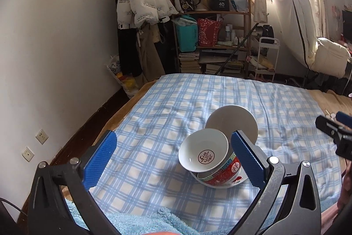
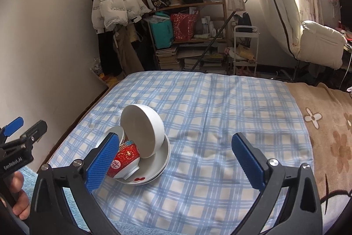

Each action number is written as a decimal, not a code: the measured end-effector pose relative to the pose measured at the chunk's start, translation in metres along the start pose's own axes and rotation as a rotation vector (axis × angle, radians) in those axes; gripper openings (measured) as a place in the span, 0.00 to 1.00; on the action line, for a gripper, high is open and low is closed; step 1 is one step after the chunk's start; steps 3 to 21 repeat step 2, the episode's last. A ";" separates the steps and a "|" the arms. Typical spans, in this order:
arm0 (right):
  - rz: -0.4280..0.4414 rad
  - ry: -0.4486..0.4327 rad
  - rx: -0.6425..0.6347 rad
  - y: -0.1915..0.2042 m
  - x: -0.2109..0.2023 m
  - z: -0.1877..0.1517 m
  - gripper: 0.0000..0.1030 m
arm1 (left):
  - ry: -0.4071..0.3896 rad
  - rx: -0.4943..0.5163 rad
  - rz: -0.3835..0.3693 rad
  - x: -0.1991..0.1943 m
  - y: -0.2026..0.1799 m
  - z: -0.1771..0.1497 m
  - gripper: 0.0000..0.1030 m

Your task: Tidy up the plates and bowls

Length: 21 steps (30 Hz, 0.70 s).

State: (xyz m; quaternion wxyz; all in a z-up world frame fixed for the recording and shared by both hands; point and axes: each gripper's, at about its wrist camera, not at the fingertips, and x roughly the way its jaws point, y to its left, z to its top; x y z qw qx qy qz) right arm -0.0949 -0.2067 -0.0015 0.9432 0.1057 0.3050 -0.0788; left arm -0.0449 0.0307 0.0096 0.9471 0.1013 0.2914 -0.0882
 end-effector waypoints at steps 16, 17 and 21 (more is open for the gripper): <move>-0.007 -0.017 0.007 -0.001 -0.001 0.000 1.00 | -0.003 0.021 -0.007 -0.001 -0.005 -0.003 0.99; -0.007 -0.017 0.007 -0.001 -0.001 0.000 1.00 | -0.003 0.021 -0.007 -0.001 -0.005 -0.003 0.99; -0.007 -0.017 0.007 -0.001 -0.001 0.000 1.00 | -0.003 0.021 -0.007 -0.001 -0.005 -0.003 0.99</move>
